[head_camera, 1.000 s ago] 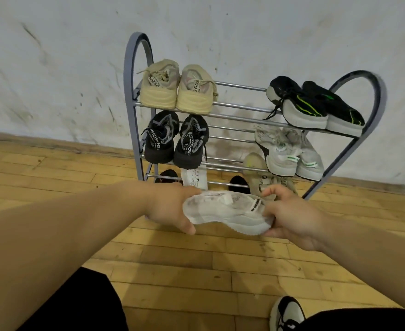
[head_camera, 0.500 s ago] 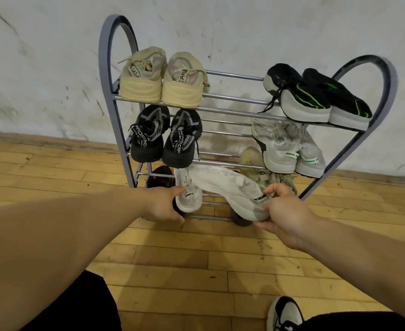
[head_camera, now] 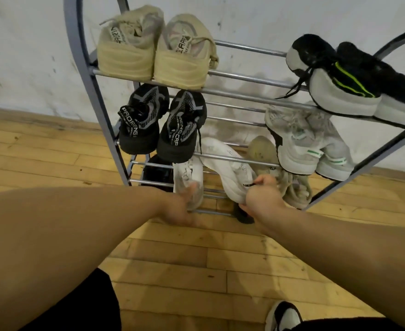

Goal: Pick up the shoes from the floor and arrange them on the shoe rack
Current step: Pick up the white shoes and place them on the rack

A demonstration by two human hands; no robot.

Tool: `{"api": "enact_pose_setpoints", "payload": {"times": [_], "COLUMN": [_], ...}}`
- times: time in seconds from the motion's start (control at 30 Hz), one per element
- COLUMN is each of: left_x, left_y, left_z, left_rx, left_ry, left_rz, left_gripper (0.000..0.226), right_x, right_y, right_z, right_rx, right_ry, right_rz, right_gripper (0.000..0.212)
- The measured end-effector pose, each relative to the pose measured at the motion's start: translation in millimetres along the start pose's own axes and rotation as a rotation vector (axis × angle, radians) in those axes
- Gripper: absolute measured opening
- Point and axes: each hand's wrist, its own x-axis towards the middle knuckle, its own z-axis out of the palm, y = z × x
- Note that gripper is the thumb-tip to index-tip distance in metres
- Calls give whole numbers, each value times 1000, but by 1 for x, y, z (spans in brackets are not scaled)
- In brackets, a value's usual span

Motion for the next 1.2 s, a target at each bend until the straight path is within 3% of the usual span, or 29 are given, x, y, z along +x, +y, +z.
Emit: {"api": "enact_pose_setpoints", "payload": {"times": [0.13,0.27,0.43,0.67,0.87,1.2], "left_x": [9,18,31,36,25,9], "left_y": [-8,-14,-17,-22,-40,-89], "left_z": [-2,4,7,2,-13,-22], "left_rx": [-40,-136,-302,-343,-483,-486], "left_ry": [-6,25,145,335,392,527], "left_rz": [6,35,27,44,-4,-117], "left_gripper": [113,111,100,76,70,69], "right_x": [-4,0,8,7,10,5], "right_y": [-5,16,21,22,25,14], "right_z": [9,16,21,22,49,111], "right_rx": [-105,-209,-367,-678,-717,-742], "right_ry": [-1,-96,-252,-453,-405,-400], "right_rz": [-9,156,50,-187,-292,-398], "right_gripper": [26,26,11,55,52,55]}}
